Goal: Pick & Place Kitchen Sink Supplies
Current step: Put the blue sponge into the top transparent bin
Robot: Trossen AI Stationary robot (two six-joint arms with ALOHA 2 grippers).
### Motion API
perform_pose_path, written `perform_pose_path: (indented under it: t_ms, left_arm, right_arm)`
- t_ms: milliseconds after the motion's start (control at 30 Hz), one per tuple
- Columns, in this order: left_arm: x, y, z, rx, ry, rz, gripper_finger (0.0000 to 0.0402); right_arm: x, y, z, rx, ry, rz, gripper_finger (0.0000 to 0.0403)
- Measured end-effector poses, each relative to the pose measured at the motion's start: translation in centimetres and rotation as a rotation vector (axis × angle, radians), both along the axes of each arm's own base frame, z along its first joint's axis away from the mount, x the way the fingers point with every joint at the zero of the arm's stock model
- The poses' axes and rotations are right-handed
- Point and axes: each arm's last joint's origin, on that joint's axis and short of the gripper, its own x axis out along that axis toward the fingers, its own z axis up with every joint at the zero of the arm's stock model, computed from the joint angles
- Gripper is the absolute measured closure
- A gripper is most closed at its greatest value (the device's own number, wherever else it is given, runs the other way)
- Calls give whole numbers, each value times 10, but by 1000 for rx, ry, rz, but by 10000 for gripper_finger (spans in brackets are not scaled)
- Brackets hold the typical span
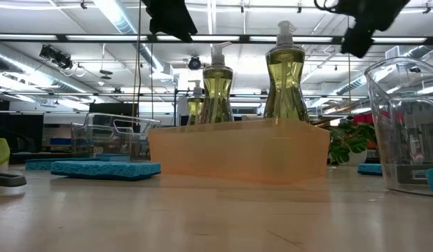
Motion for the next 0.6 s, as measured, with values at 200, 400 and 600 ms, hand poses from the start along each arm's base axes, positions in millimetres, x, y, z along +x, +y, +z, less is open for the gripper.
perform_pose_path:
  t_ms: [200,400,600]
  left_arm:
    - [1,0,1,1,-19,2,209]
    - [1,0,1,-18,-27,16,209]
    - [1,0,1,-18,-27,16,209]
  right_arm:
    - [-10,9,-10,-4,176,21,211]
    - [-10,13,-11,0,245,-63,211]
    - [-9,16,-13,-29,288,-122,211]
